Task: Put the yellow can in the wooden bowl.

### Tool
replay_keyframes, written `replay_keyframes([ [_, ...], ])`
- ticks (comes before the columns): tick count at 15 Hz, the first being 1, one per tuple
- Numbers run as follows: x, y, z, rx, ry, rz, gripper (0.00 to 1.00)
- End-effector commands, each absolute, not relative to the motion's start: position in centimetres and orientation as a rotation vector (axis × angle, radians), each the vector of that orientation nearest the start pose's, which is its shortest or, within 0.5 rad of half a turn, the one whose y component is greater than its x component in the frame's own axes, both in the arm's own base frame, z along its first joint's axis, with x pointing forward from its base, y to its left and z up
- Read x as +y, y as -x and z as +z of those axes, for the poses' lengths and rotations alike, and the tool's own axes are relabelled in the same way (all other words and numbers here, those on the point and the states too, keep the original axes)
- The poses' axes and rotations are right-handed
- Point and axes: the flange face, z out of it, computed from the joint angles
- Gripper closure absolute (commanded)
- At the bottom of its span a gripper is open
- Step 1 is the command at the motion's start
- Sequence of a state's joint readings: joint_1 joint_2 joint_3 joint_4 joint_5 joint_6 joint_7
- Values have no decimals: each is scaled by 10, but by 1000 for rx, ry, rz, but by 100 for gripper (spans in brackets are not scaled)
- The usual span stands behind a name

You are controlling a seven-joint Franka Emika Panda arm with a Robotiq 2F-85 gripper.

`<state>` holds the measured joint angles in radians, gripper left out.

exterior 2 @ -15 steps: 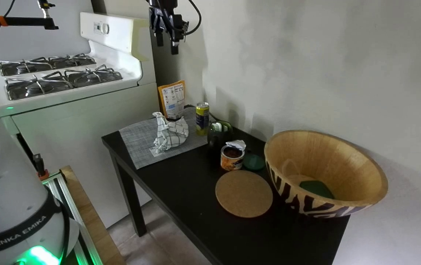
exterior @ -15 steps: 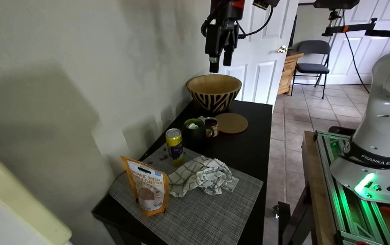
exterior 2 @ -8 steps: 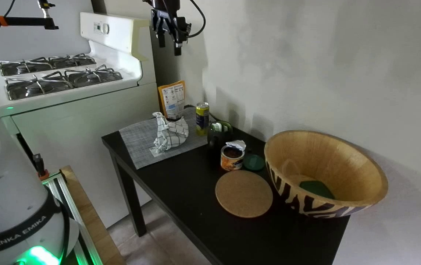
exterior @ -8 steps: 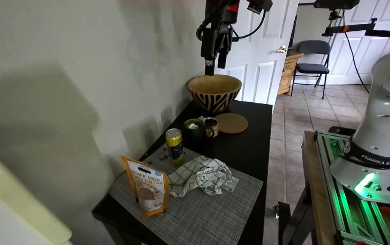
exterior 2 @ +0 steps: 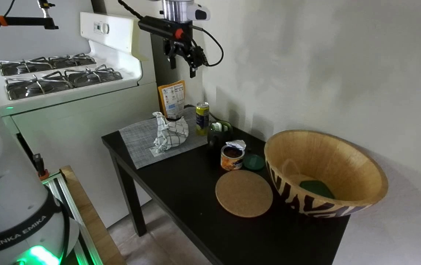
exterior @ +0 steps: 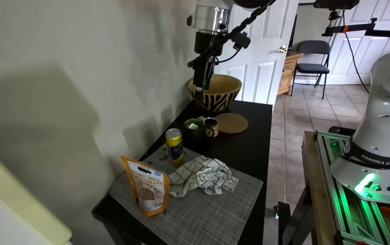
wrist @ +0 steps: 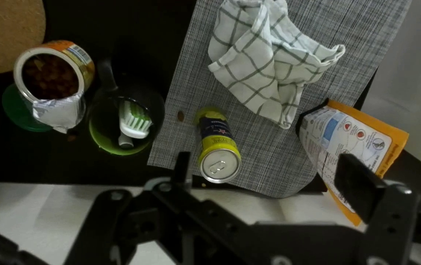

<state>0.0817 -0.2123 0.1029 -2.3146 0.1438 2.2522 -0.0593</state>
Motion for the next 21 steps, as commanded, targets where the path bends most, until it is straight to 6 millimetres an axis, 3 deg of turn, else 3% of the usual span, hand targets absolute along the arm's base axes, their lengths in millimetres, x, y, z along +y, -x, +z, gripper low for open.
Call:
replay_keyframes([
  [1,97,-505,404,-241,2968,-236,0],
  [7,83,-539,349,-181,3001,-145,0],
  [13,74,-577,314,-158,3016,-73,0],
  [21,108,-614,287,-218,2993,-54,0],
])
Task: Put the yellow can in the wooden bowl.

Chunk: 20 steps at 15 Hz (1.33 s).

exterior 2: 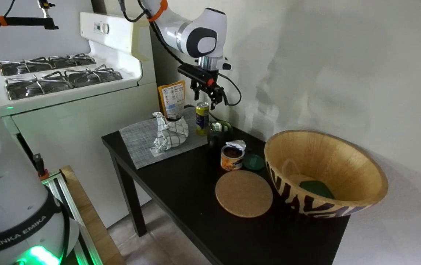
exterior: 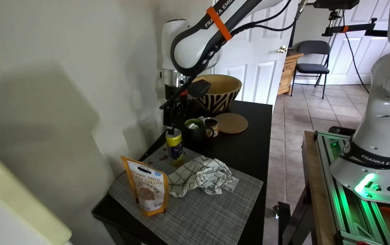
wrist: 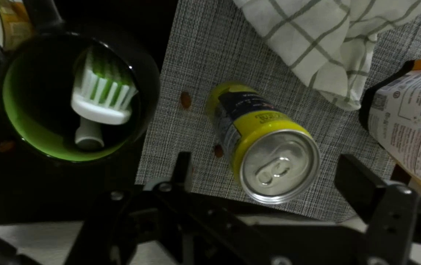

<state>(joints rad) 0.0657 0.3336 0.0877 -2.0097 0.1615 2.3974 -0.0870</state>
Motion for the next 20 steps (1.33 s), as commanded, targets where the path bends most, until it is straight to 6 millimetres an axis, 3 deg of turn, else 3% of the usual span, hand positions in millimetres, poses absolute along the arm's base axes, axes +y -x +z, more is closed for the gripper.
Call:
replay_keyframes([
  [1,114,-616,286,-228,2993,-56,0],
  [5,122,-618,279,-254,3013,-32,0],
  [10,115,-609,274,-264,3053,28,0],
  [12,114,-609,273,-271,3058,33,26],
  [16,117,-611,275,-298,3066,19,58],
  [20,125,-604,290,-331,3073,19,62],
])
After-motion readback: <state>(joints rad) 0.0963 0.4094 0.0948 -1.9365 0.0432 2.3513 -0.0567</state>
